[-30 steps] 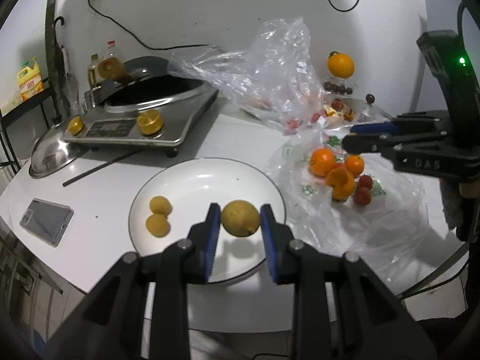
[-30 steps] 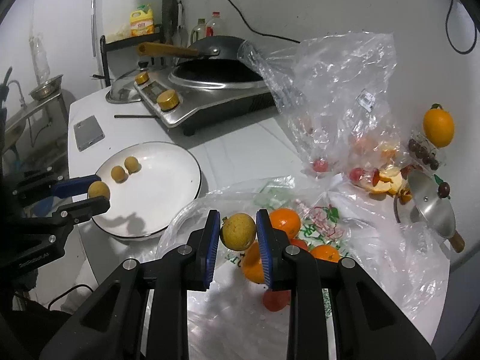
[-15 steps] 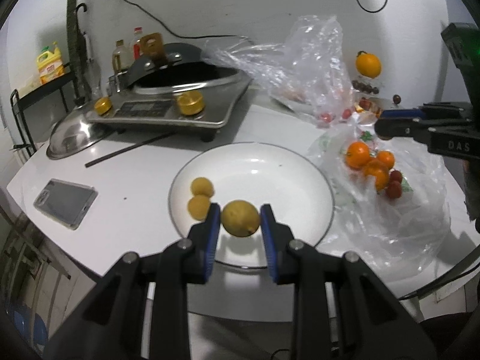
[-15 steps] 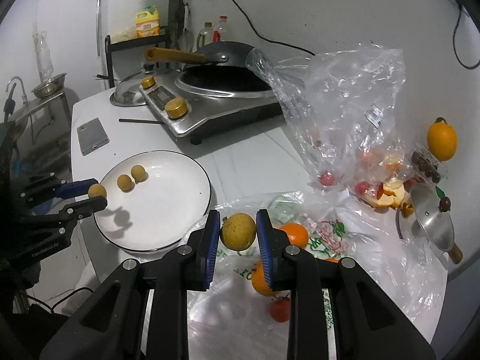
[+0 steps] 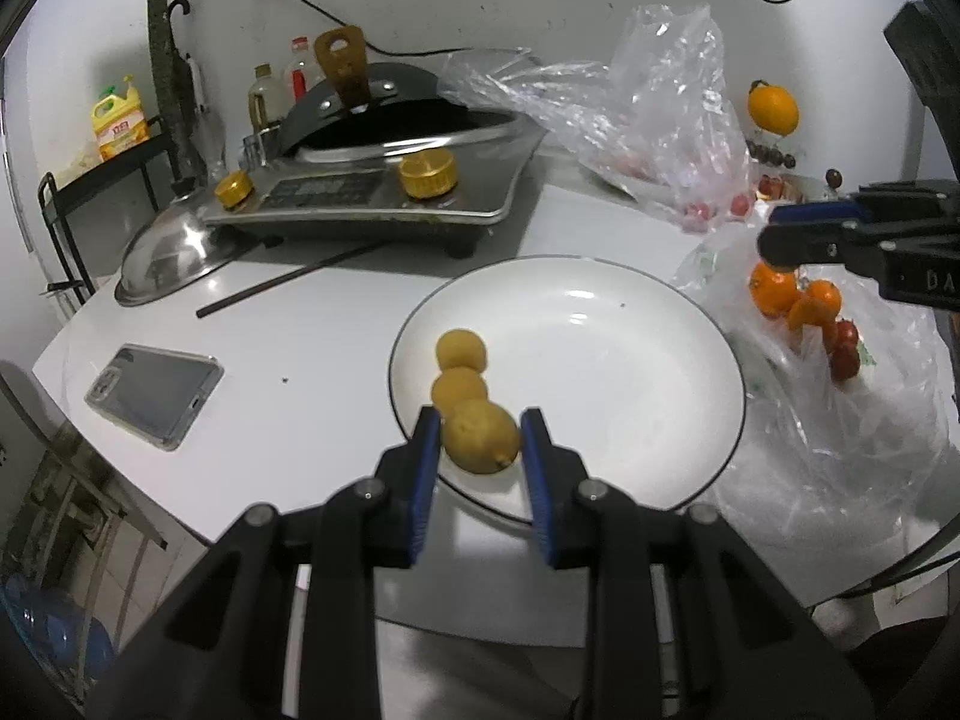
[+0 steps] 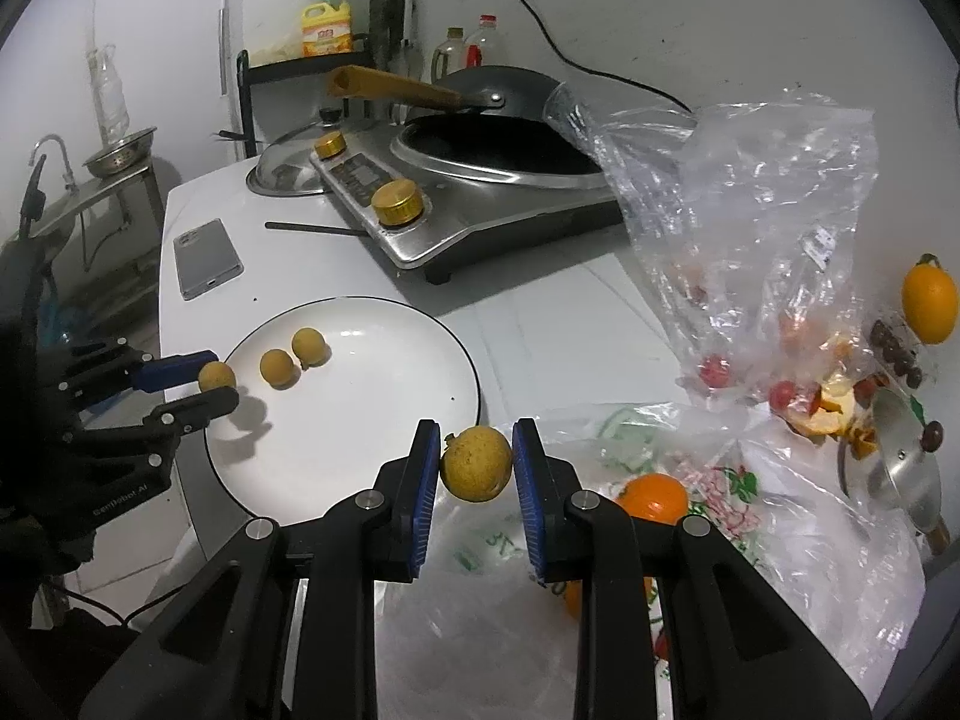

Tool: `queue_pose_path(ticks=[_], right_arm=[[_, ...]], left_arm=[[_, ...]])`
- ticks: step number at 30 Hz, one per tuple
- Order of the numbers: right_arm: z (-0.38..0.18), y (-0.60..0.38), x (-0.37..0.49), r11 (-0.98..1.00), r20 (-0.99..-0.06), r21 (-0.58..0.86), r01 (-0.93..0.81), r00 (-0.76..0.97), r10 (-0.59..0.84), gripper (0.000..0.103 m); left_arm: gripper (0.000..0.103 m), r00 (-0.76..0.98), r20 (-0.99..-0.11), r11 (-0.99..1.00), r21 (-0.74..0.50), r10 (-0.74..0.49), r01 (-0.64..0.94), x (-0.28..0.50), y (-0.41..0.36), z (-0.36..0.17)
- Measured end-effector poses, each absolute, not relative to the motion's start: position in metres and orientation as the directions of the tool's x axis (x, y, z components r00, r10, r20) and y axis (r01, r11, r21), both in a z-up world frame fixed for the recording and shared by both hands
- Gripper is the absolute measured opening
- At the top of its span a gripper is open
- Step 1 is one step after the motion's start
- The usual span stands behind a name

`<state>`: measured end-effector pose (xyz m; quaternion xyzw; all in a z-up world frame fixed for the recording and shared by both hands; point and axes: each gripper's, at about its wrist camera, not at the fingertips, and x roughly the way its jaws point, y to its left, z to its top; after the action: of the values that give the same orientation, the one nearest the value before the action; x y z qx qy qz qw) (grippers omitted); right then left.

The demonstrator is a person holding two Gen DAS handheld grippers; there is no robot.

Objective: Organize fruits
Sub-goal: 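Carry both held yellow fruits from the pile over the white plate, then lower the left gripper's yellow fruit onto the plate and open it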

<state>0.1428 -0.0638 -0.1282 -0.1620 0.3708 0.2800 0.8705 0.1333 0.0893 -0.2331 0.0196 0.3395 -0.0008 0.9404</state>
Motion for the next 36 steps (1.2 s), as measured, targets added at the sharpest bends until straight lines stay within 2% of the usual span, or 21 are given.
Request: queue_pose_path(ticks=[17,26,36], right_arm=[[-0.143,-0.059,0.165,0.784,-0.75,-0.046,-0.619,0.54,0.382,0.027],[-0.143,-0.056,0.169,0.78,-0.75,-0.048,-0.624,0.538,0.385,0.027],[-0.141,-0.031,0.174,0.753,-0.747,-0.059,-0.656,0.529,0.403,0.027]], left_arm=[[0.028,0.727,-0.684,0.993,0.115,0.058,0.029,0.158,0.077,-0.25],[0.03,0.727,-0.685,0.994,0.104,0.052,0.026,0.158,0.08,-0.248],[0.031,0.762,-0.647,0.998,0.051,0.009,0.032,0.148,0.09,-0.234]])
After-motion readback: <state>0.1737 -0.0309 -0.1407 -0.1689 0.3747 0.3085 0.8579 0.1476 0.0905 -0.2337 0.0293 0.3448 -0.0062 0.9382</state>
